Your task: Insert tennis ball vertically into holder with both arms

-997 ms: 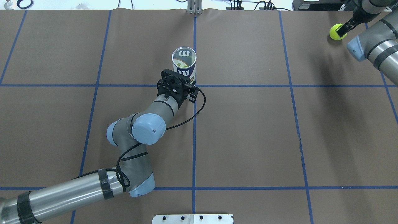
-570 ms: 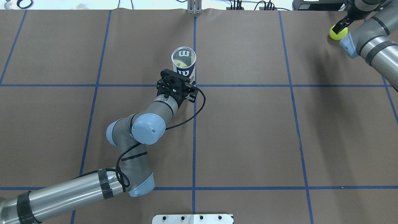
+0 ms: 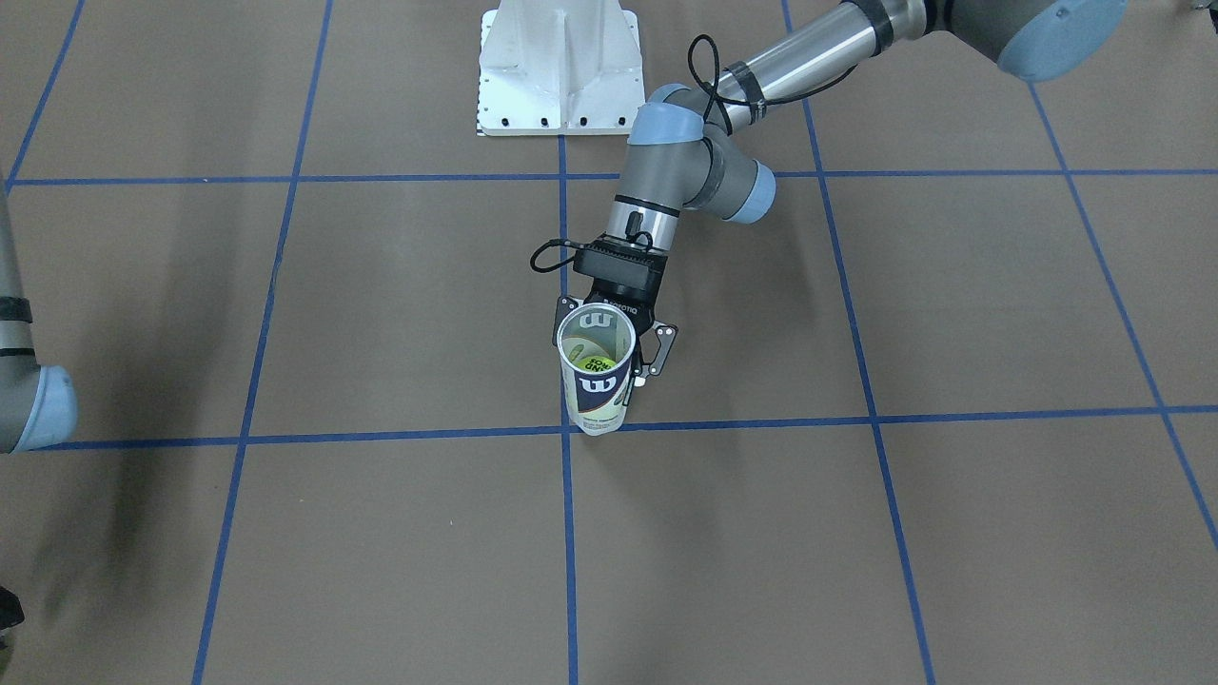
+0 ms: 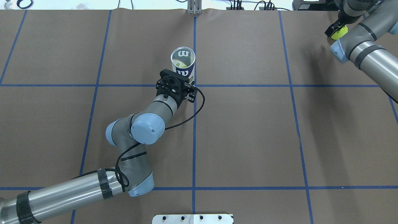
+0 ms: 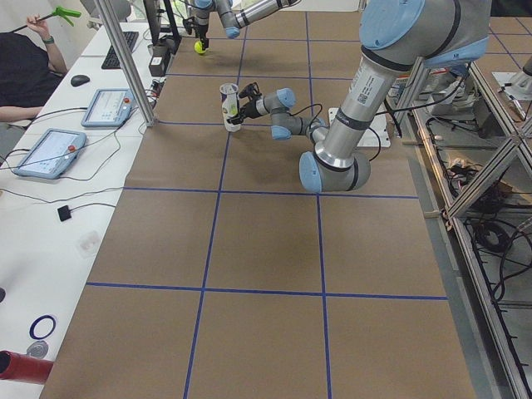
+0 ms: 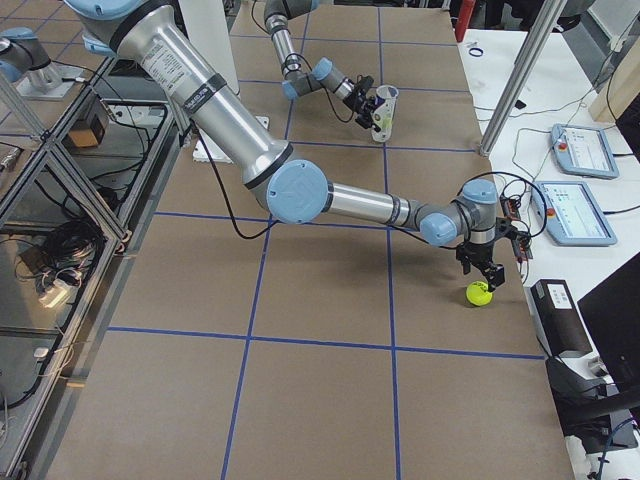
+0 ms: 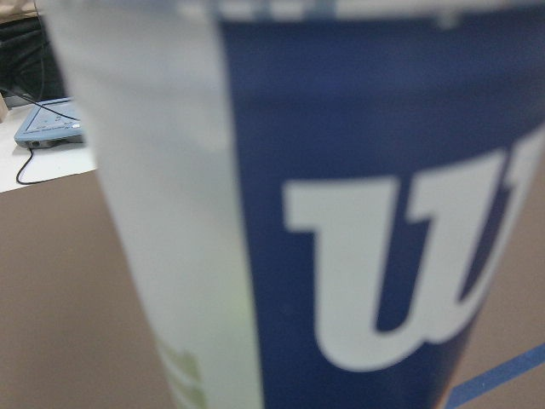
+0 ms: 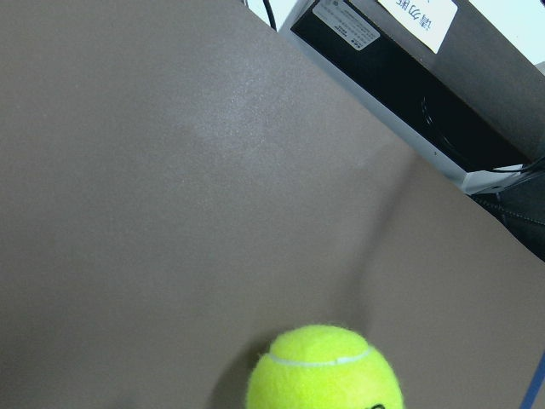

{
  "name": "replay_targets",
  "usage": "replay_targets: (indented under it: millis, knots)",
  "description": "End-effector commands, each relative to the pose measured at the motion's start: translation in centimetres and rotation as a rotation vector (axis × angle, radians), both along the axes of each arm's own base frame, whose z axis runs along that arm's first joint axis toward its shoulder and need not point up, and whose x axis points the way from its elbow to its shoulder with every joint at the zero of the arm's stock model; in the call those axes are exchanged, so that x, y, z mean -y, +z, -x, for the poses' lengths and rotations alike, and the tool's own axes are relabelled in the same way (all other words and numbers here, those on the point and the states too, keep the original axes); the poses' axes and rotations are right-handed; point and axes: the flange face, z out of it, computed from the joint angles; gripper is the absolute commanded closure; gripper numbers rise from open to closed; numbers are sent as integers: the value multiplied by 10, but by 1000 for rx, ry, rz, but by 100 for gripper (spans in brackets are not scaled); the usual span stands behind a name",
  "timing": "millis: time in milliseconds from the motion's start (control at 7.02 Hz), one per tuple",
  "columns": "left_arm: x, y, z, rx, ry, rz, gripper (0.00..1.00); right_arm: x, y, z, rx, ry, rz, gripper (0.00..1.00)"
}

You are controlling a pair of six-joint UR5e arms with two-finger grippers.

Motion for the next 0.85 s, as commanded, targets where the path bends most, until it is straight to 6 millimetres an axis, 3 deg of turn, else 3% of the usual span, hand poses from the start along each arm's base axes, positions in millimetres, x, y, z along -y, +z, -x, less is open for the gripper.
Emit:
replay_targets:
  millis: [0,285,712]
  knots:
    - [0,2,0,2,-1,1,27,0,8,-1,-40,15,-9,1]
    - [-1,1,0,0,0,0,27,-3,10,12,-72,14,-20,1]
    - [-1,2,0,-1,0,1,27,-1,13,11,-103,25,-25,2]
